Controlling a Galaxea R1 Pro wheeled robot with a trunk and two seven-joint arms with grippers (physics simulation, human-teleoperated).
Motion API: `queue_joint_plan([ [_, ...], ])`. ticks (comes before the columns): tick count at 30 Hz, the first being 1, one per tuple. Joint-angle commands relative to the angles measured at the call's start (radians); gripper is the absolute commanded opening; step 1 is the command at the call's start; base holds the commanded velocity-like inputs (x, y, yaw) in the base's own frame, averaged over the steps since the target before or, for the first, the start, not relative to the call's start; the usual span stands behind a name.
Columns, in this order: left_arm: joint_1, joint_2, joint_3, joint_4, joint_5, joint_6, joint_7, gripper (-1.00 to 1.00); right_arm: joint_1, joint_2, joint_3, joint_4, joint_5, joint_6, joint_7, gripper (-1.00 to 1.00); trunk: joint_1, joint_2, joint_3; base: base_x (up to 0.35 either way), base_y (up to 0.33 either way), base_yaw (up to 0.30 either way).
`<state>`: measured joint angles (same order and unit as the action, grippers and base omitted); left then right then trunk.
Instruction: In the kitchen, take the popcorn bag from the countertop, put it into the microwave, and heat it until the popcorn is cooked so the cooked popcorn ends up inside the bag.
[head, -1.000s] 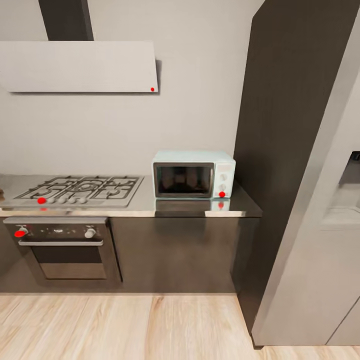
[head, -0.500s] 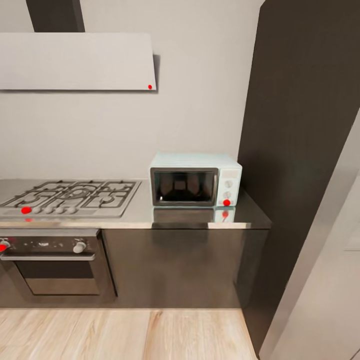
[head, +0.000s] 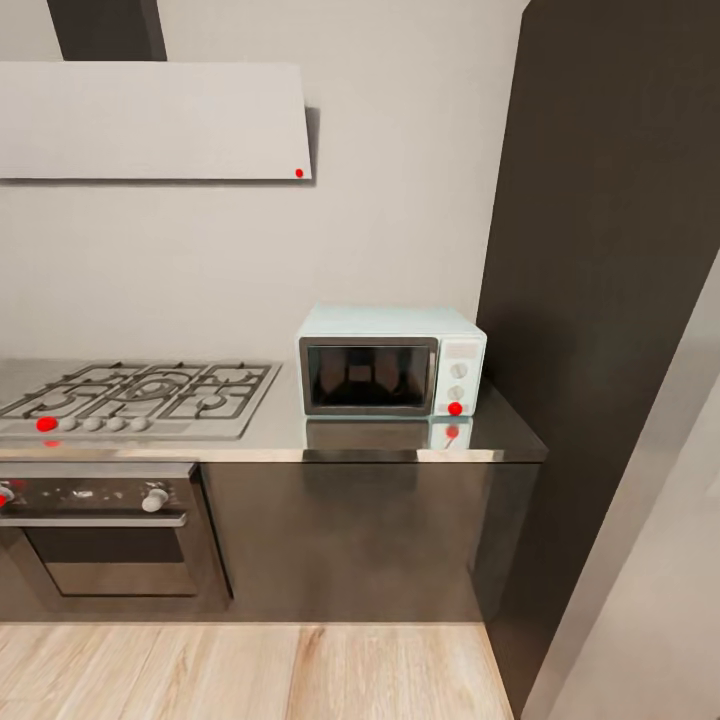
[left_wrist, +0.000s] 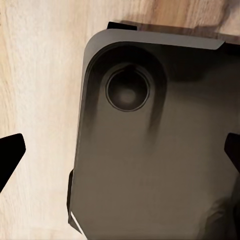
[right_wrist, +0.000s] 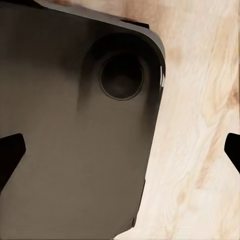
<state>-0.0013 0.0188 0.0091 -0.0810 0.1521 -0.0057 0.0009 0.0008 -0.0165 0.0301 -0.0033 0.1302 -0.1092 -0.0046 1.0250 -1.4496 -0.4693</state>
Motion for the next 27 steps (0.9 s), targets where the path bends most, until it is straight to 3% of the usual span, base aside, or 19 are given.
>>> queue_joint_plan([
  [1, 0.0, 0.0, 0.001, 0.0, 0.007, -0.001, 0.0, 1.0, 0.0, -0.001, 0.0, -0.009, 0.005, -0.001, -0.002, 1.0, 0.0, 0.0, -0.001, 0.0, 0.0, 0.0],
  [6, 0.0, -0.001, 0.002, 0.0, 0.007, 0.0, 0.001, 1.0, -0.001, 0.011, 0.0, -0.198, 0.01, 0.035, -0.029, 1.0, 0.0, 0.0, -0.001, 0.0, 0.0, 0.0],
  [8, 0.0, -0.002, 0.002, 0.0, 0.007, 0.0, 0.001, 1.0, -0.001, 0.012, 0.001, -0.299, 0.011, 0.099, -0.031, 1.0, 0.0, 0.0, -0.001, 0.0, 0.0, 0.0],
  [11, 0.0, -0.002, 0.002, 0.0, 0.007, -0.001, 0.001, 1.0, -0.001, 0.014, 0.002, -0.536, 0.008, 0.276, -0.031, 1.0, 0.0, 0.0, -0.001, 0.0, 0.0, 0.0],
  [12, 0.0, -0.002, 0.002, 0.0, 0.007, 0.0, 0.001, 1.0, -0.001, 0.015, 0.002, -0.659, 0.004, 0.372, -0.03, 1.0, 0.0, 0.0, -0.001, 0.0, 0.0, 0.0],
  [13, 0.0, -0.002, 0.002, 0.0, 0.007, 0.0, 0.001, 1.0, -0.004, 0.021, 0.002, -0.886, -0.001, 0.557, -0.026, 1.0, 0.0, 0.0, -0.001, 0.0, 0.0, 0.0],
  [15, 0.0, -0.002, 0.001, 0.0, 0.006, -0.001, 0.001, 1.0, -0.021, 0.052, 0.003, -1.038, 0.001, 0.684, -0.029, 1.0, 0.0, 0.0, -0.001, 0.0, 0.0, 0.0],
  [18, 0.0, -0.002, 0.0, 0.0, 0.006, -0.002, 0.001, 1.0, -0.107, 0.075, 0.003, -1.123, 0.01, 0.786, -0.033, 1.0, 0.0, 0.0, -0.001, 0.0, 0.0, 0.0],
  [20, 0.0, -0.003, 0.001, 0.0, 0.006, -0.002, 0.001, 1.0, -0.202, 0.08, 0.002, -1.138, 0.011, 0.869, -0.035, 1.0, 0.0, 0.0, -0.001, 0.0, 0.0, 0.0],
  [21, 0.0, -0.003, 0.002, 0.0, 0.006, -0.002, 0.001, 1.0, -0.285, 0.082, 0.002, -1.143, 0.009, 0.917, -0.035, 1.0, 0.0, 0.0, -0.001, 0.0, 0.0, 0.0],
  [27, 0.0, -0.003, 0.001, -0.001, 0.006, -0.002, 0.001, 1.0, -0.488, 0.098, 0.002, -1.144, 0.002, 0.964, -0.036, 1.0, 0.0, 0.0, -0.001, 0.0, 0.0, 0.0],
])
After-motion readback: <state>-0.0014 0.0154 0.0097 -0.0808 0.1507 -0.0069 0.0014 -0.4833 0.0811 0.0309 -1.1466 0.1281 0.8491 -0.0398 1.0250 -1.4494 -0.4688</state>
